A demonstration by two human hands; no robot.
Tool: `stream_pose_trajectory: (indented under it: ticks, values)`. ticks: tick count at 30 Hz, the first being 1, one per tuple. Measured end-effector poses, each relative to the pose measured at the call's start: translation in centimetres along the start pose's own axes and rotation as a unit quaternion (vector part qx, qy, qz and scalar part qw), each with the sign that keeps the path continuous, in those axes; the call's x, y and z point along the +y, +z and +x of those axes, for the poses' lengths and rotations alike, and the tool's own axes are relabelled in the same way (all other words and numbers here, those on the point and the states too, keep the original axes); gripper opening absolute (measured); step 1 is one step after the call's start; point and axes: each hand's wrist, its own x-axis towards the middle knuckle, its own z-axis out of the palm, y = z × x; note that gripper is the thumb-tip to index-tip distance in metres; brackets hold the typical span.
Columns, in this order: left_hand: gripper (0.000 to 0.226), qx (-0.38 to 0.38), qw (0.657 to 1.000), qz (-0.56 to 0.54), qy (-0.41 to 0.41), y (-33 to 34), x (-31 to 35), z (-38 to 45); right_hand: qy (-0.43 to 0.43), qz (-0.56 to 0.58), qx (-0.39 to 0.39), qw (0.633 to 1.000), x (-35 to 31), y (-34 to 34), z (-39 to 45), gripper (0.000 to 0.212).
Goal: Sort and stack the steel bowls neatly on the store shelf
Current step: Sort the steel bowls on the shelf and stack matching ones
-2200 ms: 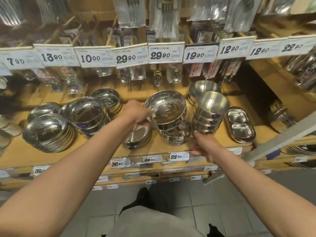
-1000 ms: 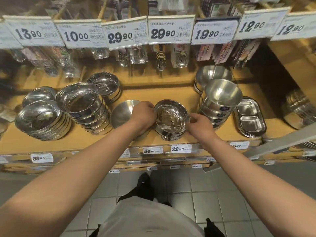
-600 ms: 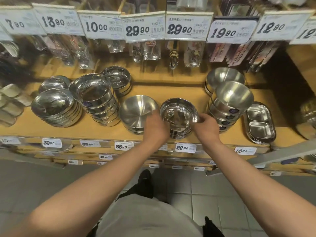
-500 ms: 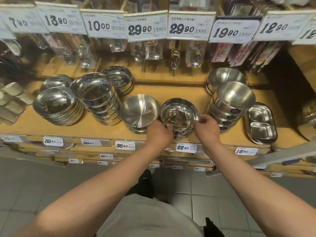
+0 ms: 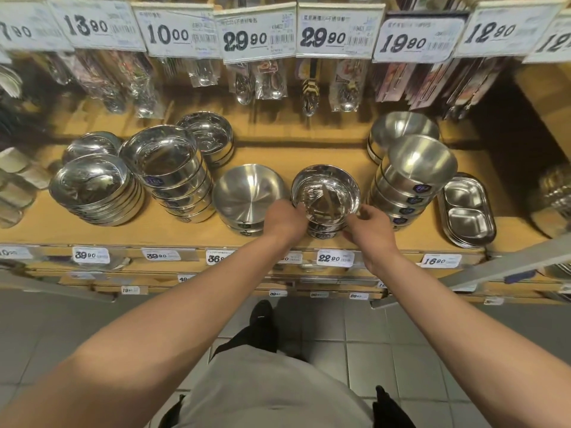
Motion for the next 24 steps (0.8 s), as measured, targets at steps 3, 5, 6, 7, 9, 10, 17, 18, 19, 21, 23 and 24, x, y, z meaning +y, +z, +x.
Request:
stream_pose_trajectory:
  ticks: [3, 5, 6, 7, 9, 10, 17, 18, 19, 21, 23, 24]
  values:
    - [0.036, 0.011, 0.995, 0.097, 0.021, -0.4, 0.3, 0.0, -0.021, -0.036, 0.004, 0.999, -0.1, -0.4, 0.0, 0.009]
    - [0.033, 0.017, 0.992, 0.120, 0.027, -0.4, 0.5, 0.1, -0.044, -0.082, 0.018, 0.996, -0.2, -0.6, 0.1, 0.009]
    - [0.033, 0.018, 0.992, 0.121, 0.025, -0.4, 0.6, 0.1, -0.058, -0.110, 0.030, 0.992, -0.3, -0.6, 0.2, 0.010]
    - [0.033, 0.017, 0.993, 0.119, 0.022, -0.5, 0.7, 0.1, -0.069, -0.132, 0.041, 0.988, -0.3, -0.7, 0.2, 0.011]
    - [0.035, 0.013, 0.994, 0.103, 0.016, -0.5, 0.6, 0.2, -0.088, -0.152, 0.053, 0.983, -0.4, -0.7, 0.3, 0.012]
    - [0.036, 0.013, 0.995, 0.094, 0.015, -0.6, 0.6, 0.2, -0.095, -0.154, 0.055, 0.982, -0.5, -0.8, 0.3, 0.013]
    - [0.034, 0.014, 1.000, 0.005, -0.023, 0.0, 0.4, -0.3, -0.115, -0.116, 0.060, 0.985, -1.0, -0.6, 0.4, 0.018]
    - [0.032, 0.015, 1.000, -0.005, -0.026, 0.2, 0.3, -0.4, -0.119, -0.116, 0.060, 0.984, -1.0, -0.6, 0.4, 0.019]
    - [0.032, 0.017, 0.999, -0.014, -0.030, 0.4, 0.2, -0.4, -0.123, -0.120, 0.059, 0.983, -0.9, -0.5, 0.3, 0.024]
    - [0.037, 0.021, 0.999, -0.031, -0.039, 0.8, -0.1, -0.5, -0.129, -0.128, 0.053, 0.982, -0.9, -0.5, 0.1, 0.033]
    - [0.041, 0.025, 0.998, -0.044, -0.044, 0.9, -0.3, -0.4, -0.127, -0.119, 0.045, 0.984, -0.9, -0.4, 0.2, 0.036]
    - [0.040, 0.025, 0.997, -0.053, -0.046, 1.0, -0.4, -0.3, -0.124, -0.110, 0.041, 0.985, -0.9, -0.4, 0.2, 0.036]
